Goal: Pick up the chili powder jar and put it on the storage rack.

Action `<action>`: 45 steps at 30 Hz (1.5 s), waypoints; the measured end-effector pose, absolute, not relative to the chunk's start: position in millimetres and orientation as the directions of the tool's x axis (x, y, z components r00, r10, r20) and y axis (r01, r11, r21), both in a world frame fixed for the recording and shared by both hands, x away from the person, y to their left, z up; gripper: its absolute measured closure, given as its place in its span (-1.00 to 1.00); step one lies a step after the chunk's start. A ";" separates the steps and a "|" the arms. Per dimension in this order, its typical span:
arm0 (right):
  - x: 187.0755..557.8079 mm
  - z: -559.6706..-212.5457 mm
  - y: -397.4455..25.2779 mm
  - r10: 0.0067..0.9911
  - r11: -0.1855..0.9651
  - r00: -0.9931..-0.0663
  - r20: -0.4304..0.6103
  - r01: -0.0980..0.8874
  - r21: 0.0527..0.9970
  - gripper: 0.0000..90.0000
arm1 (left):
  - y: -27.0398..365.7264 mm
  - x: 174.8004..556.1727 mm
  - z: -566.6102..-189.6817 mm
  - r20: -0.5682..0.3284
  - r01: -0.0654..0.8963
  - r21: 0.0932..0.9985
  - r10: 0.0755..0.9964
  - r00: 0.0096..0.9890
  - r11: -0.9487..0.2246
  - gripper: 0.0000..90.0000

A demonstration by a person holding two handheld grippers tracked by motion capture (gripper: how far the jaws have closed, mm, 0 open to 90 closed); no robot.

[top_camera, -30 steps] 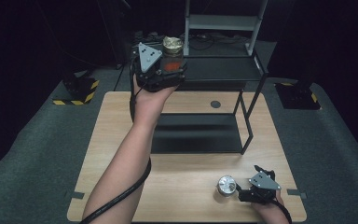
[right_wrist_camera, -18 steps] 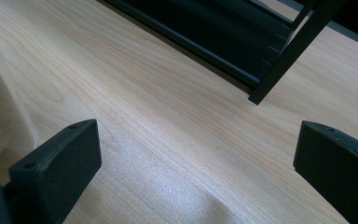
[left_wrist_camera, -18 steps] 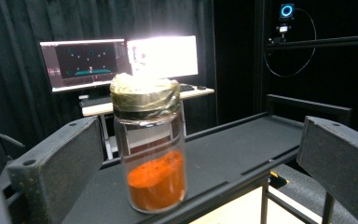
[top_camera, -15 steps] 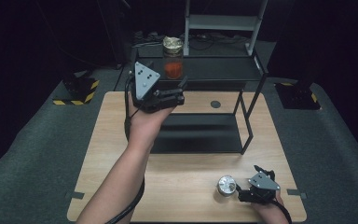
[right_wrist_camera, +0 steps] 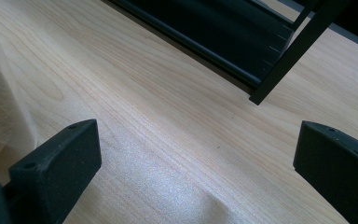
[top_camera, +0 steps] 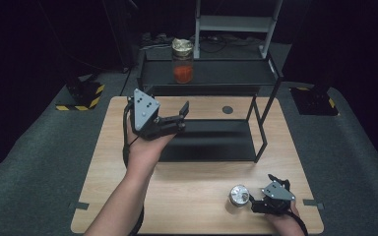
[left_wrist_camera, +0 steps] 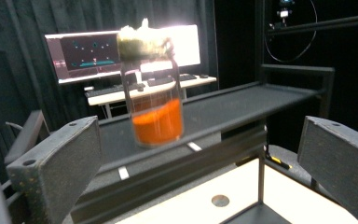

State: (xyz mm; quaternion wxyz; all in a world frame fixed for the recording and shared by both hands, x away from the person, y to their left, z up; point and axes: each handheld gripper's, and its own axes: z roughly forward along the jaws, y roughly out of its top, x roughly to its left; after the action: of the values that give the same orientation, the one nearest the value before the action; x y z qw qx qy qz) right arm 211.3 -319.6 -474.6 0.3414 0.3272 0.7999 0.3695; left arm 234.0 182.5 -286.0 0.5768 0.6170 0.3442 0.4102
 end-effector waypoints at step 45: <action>209.7 -475.4 -318.4 0.775 0.517 -0.550 -0.312 0.265 0.814 -1.00 | 216.7 184.4 -447.6 0.094 0.237 0.945 0.880 0.466 -0.227 -0.99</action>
State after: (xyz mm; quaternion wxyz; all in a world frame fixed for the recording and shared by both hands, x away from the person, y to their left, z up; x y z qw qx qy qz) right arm 209.7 -318.4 -475.4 0.3454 0.3253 0.7994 0.3686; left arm 184.4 216.7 -447.6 0.4809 0.7084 0.3942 0.3340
